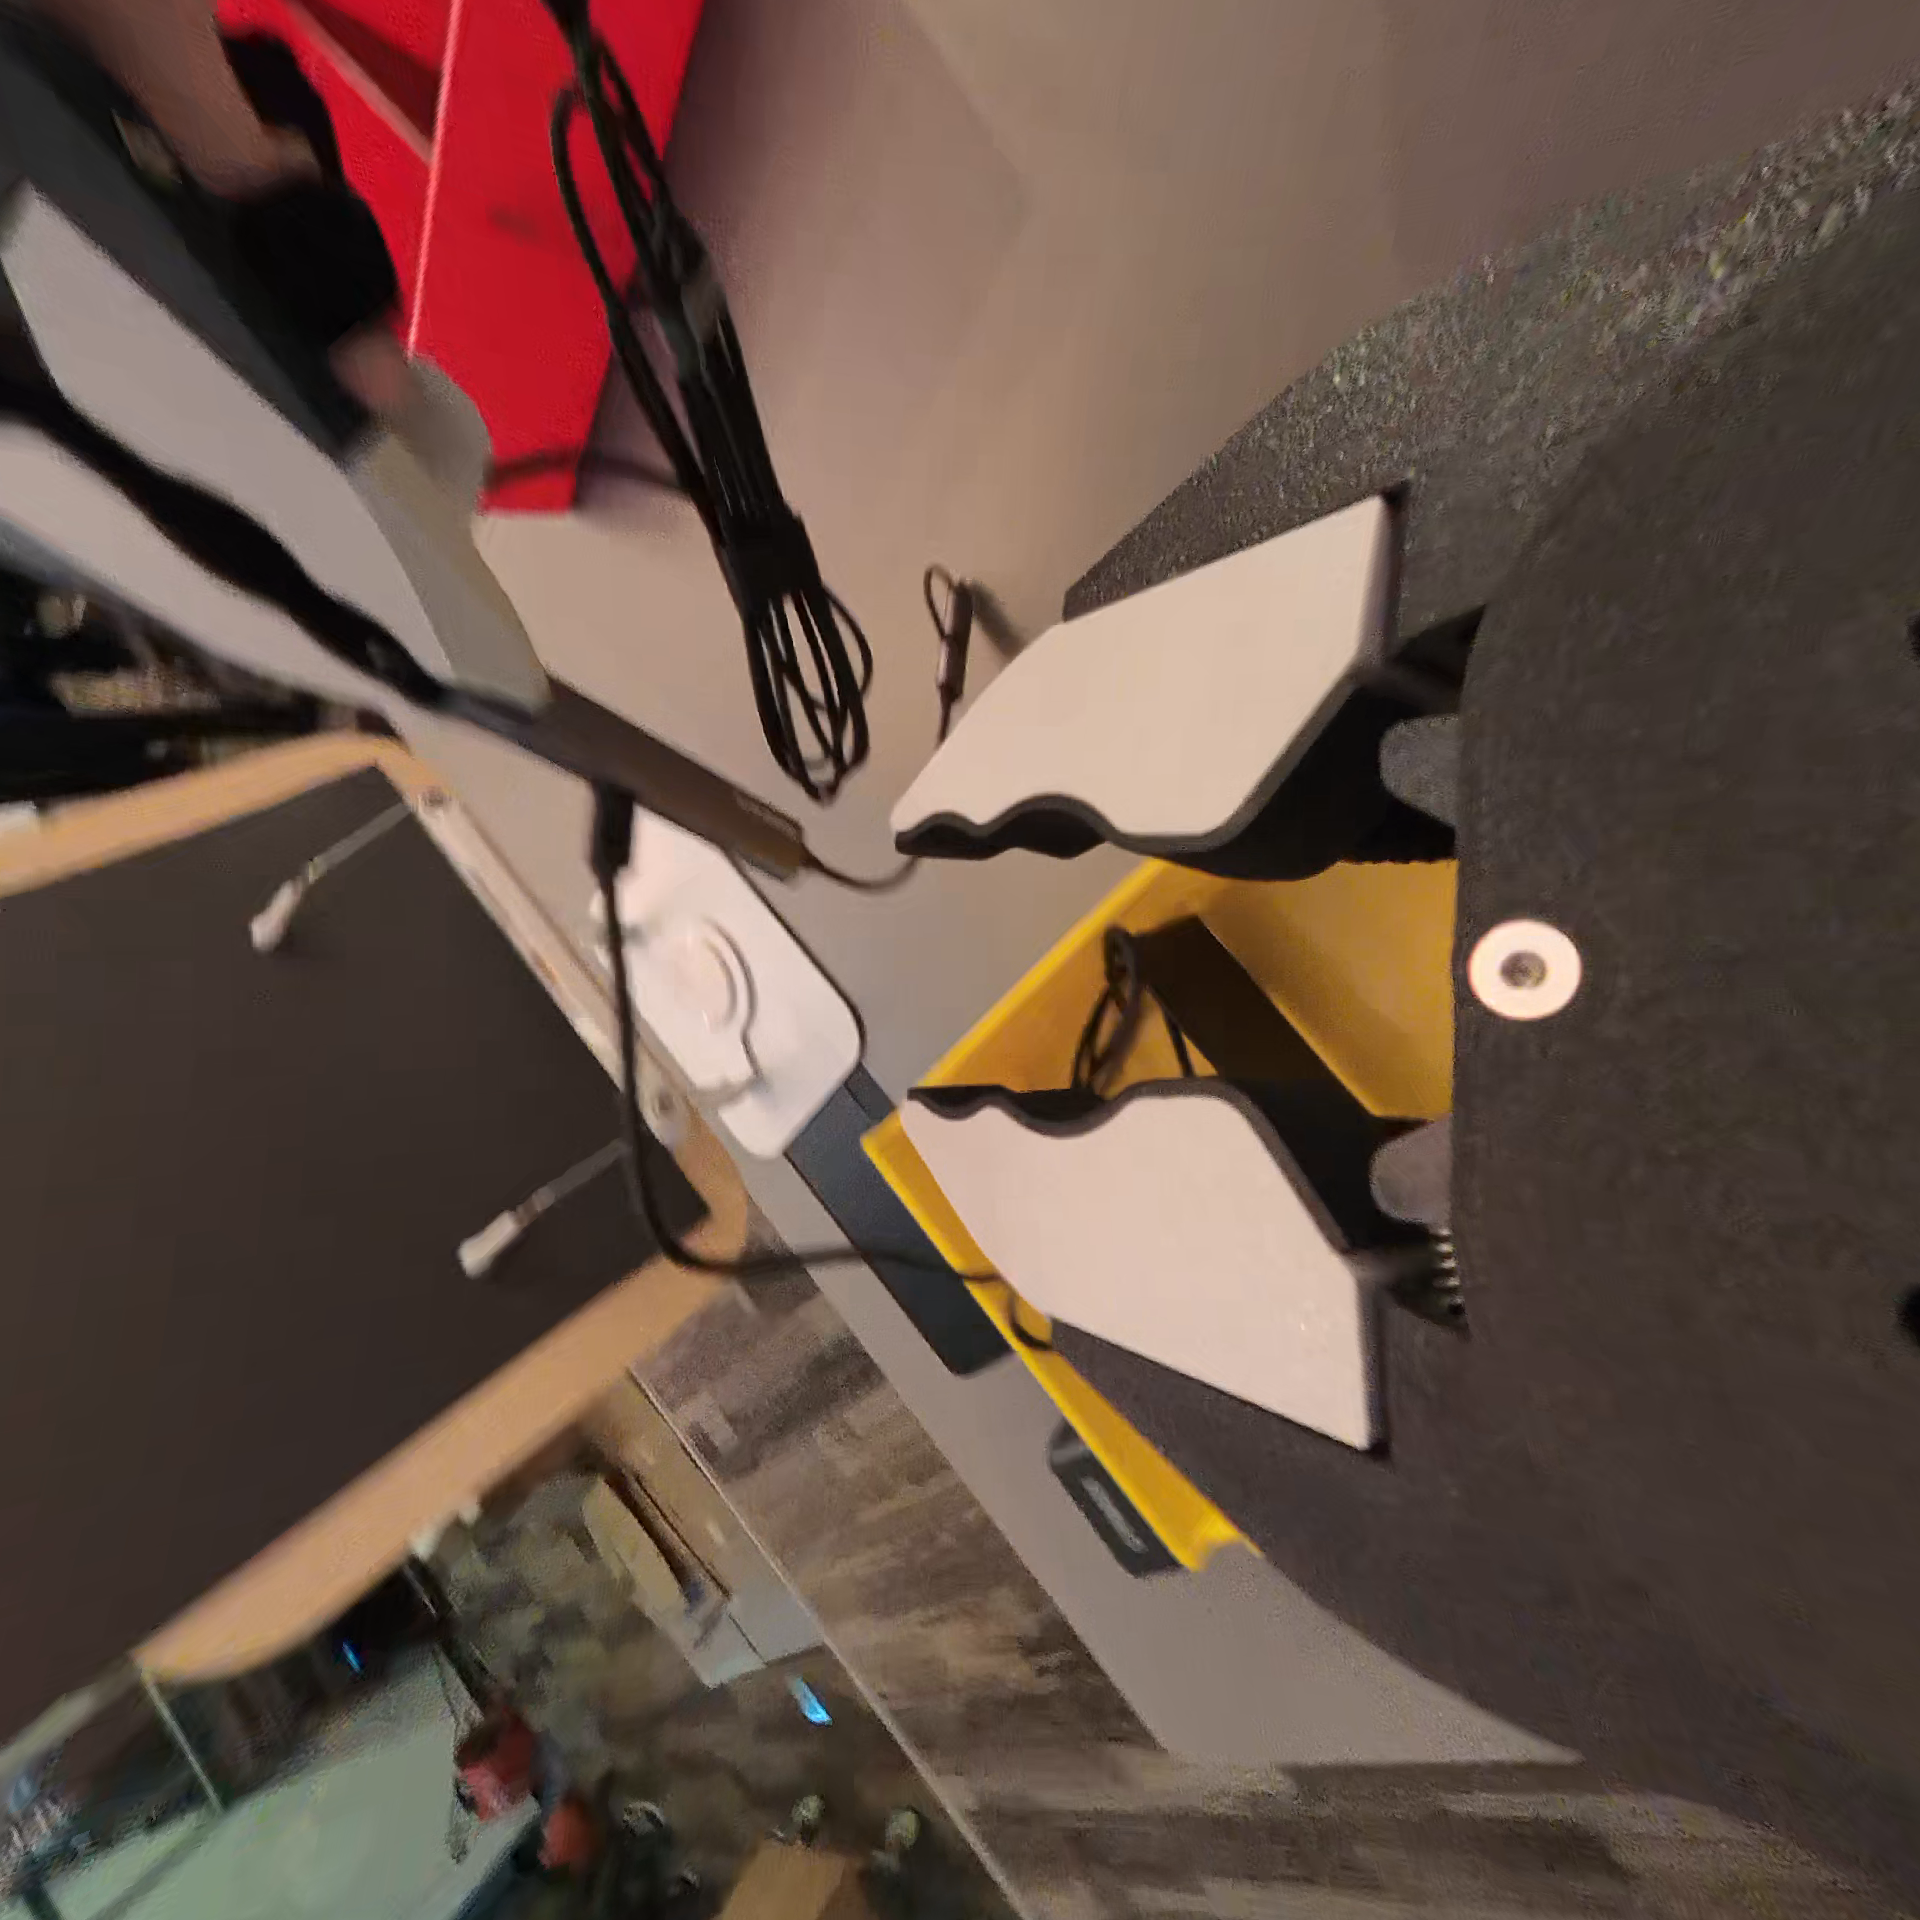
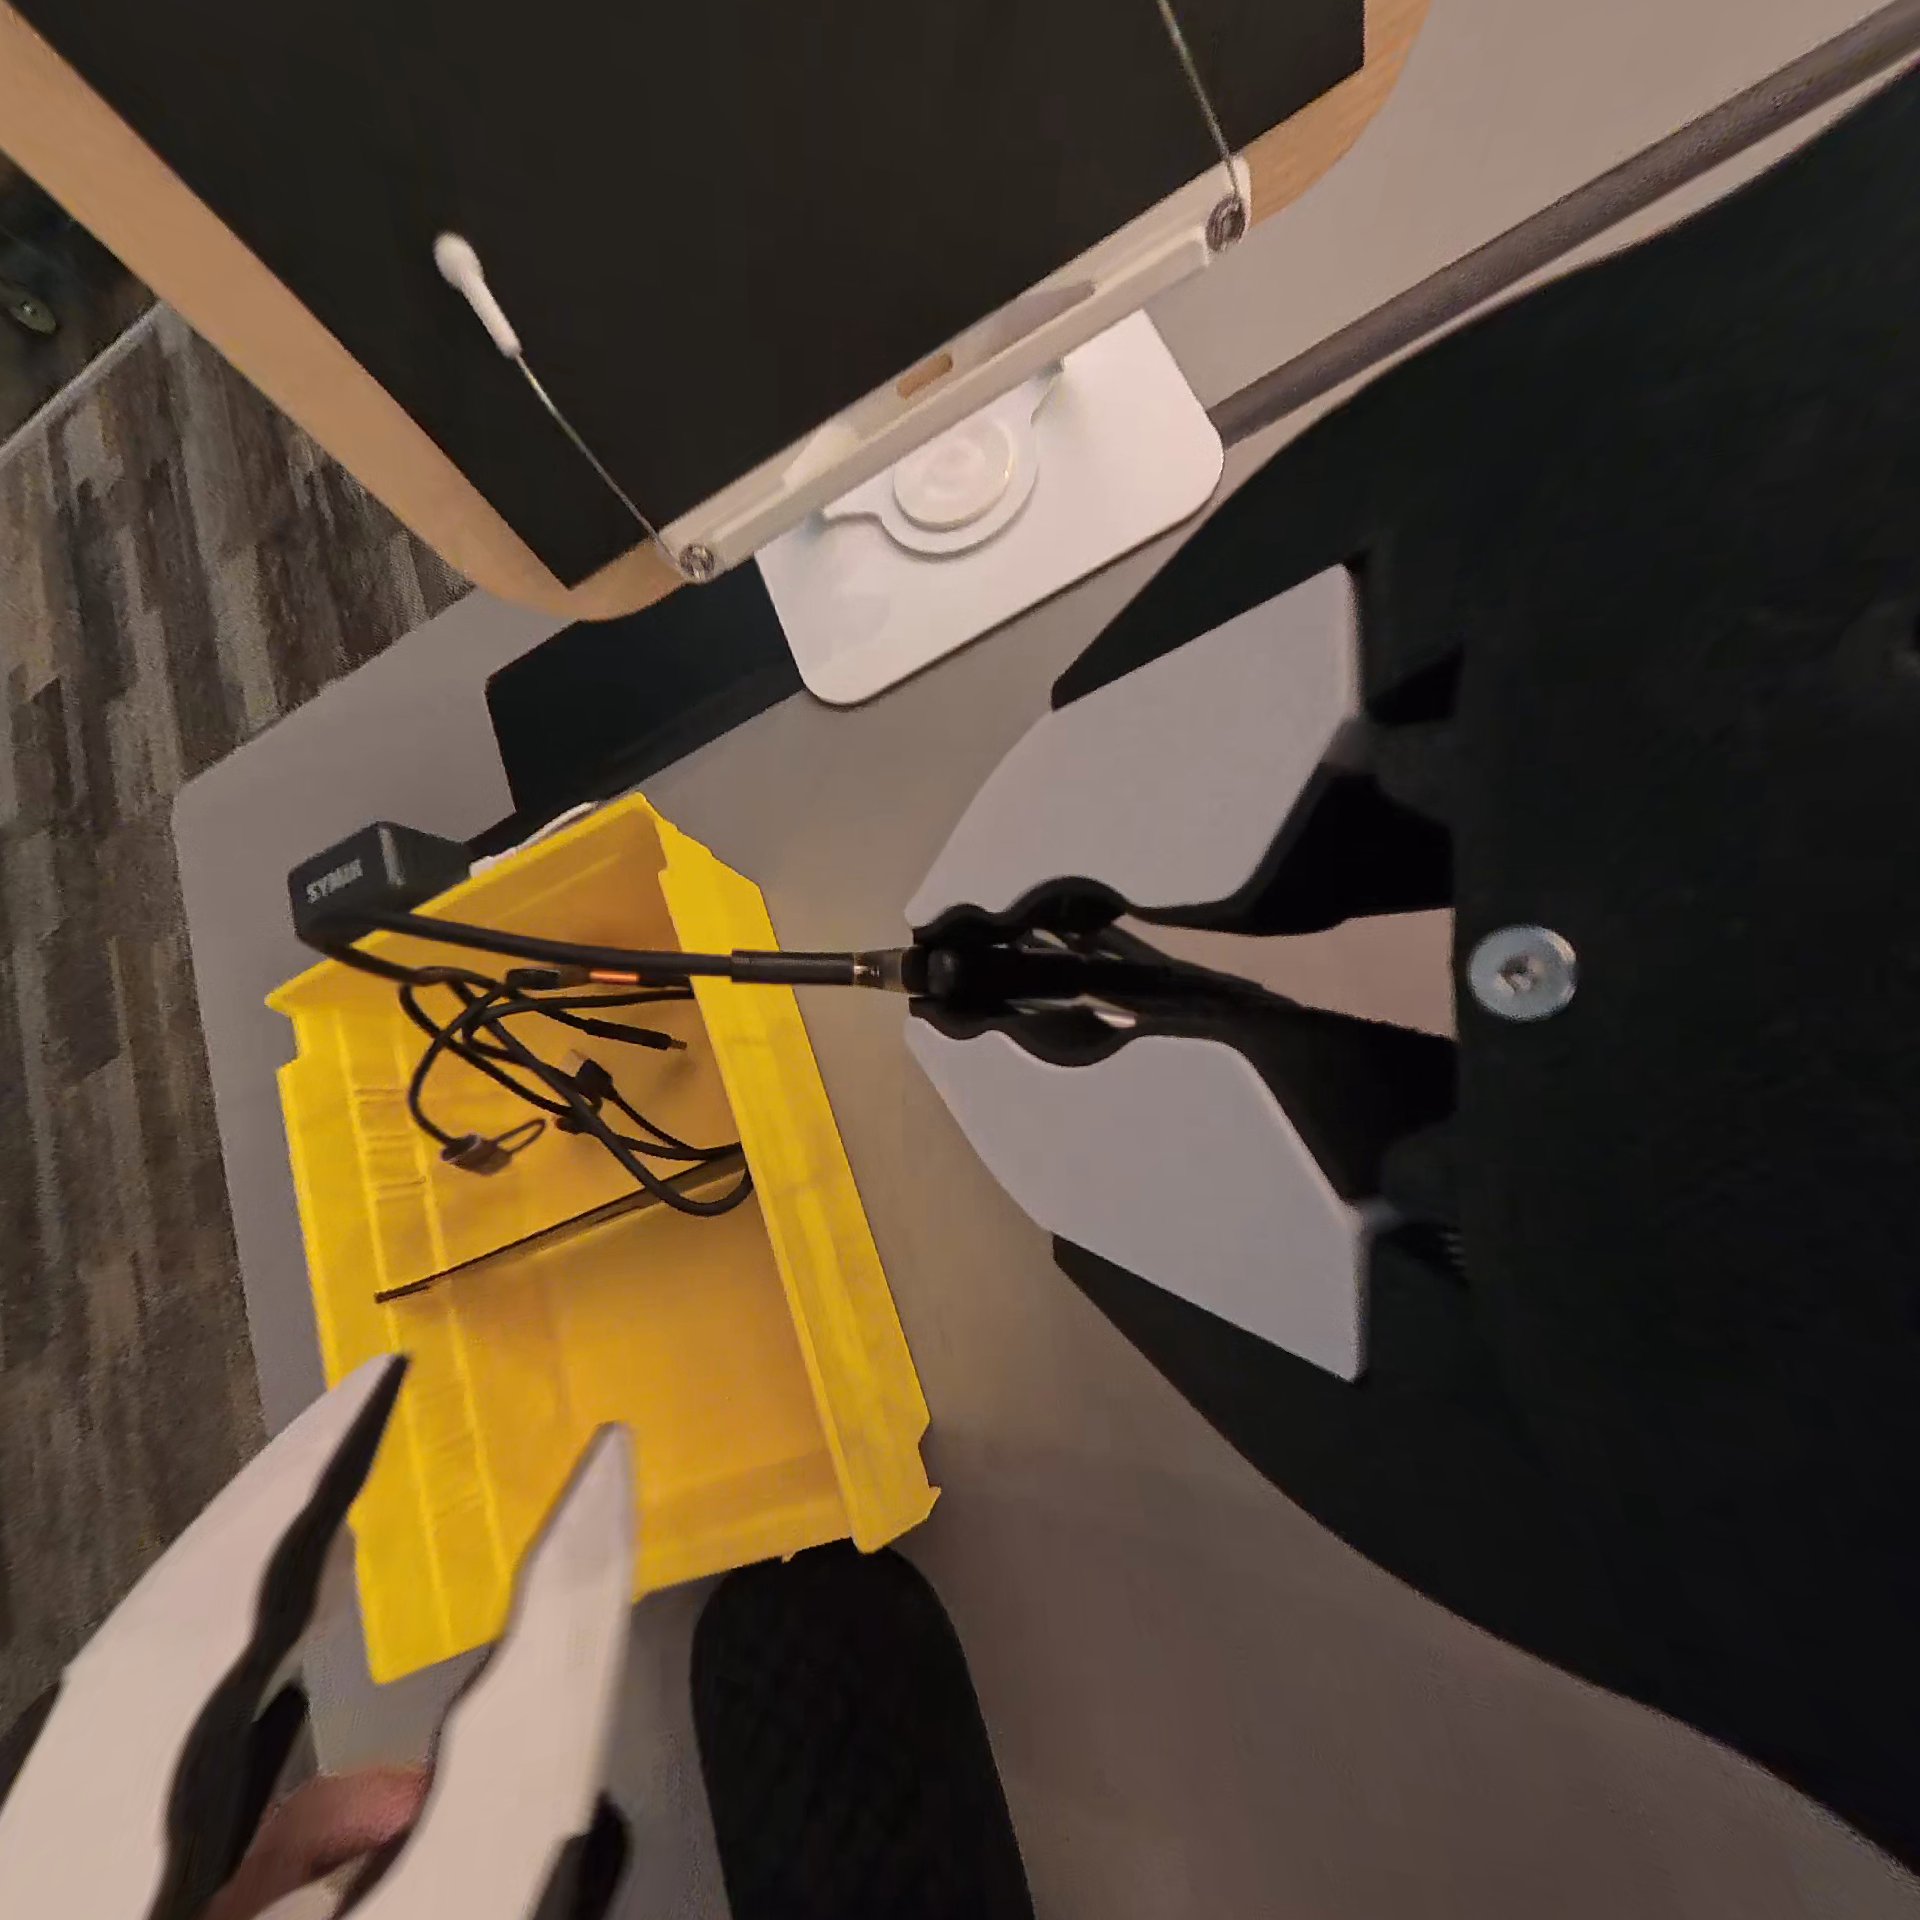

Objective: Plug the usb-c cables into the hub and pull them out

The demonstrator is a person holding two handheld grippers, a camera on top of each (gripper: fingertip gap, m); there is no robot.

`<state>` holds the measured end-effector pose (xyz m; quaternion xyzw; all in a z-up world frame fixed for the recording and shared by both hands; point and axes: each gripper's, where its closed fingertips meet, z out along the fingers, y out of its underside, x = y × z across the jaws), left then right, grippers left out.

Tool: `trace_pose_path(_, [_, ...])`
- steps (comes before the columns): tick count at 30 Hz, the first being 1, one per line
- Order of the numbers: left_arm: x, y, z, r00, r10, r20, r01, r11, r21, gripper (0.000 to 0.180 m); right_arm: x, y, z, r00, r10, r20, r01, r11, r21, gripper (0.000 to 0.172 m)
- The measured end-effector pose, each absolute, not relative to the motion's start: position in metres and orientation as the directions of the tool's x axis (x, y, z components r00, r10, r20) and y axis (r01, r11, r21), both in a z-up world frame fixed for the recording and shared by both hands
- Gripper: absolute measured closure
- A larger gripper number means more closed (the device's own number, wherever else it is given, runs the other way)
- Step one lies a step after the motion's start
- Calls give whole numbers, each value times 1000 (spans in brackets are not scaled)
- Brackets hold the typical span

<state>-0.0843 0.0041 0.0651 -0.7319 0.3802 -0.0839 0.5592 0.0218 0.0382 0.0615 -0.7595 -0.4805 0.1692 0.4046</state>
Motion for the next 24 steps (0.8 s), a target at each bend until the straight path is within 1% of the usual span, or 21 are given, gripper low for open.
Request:
trace_pose_path(4, [-145, 19, 51, 815, -519, -257, -423, -231, -876, 143, 21, 38, 85, 463, 875, 137, 579, -182, -795, 162])
trace_pose_path(7, [-180, 36, 33, 883, -409, -229, -376, -325, -868, 145, 14, 36, 97, 446, 876, 184, 616, -151, -773, 162])
trace_pose_path(9, [-187, 50, 24, 911, -374, -174, -310, -340, -888, 147, 6, 31, 100, 423, 879, 222, 649, -122, -751, 162])
trace_pose_path(11, [-186, 64, 15, 926, -363, -102, -229, -325, -918, 155, -2, 24, 101, 392, 883, 258, 677, -87, -731, 162])
trace_pose_path(13, [-189, 77, 4, 945, -325, -38, -150, -329, -932, 156, -10, 17, 102, 364, 885, 291, 691, -48, -721, 162])
trace_pose_path(15, [-190, 85, -5, 949, -315, -4, -112, -323, -940, 158, -17, 9, 104, 343, 887, 310, 691, -14, -723, 162])
trace_pose_path(18, [-191, 92, -6, 952, -304, -46, -133, -272, -953, 158, -22, 0, 106, 323, 883, 340, 689, 27, -724, 162])
trace_pose_path(21, [-185, 97, 6, 940, -314, -135, -211, -223, -952, 158, -23, -8, 104, 299, 885, 357, 700, 51, -712, 162])
trace_pose_path(22, [-183, 100, 9, 932, -326, -161, -242, -227, -943, 161, -23, -9, 104, 295, 884, 362, 704, 56, -708, 162])
trace_pose_path(24, [-171, 104, 7, 892, -409, -194, -317, -259, -912, 162, -22, -11, 102, 291, 882, 372, 709, 63, -702, 162])
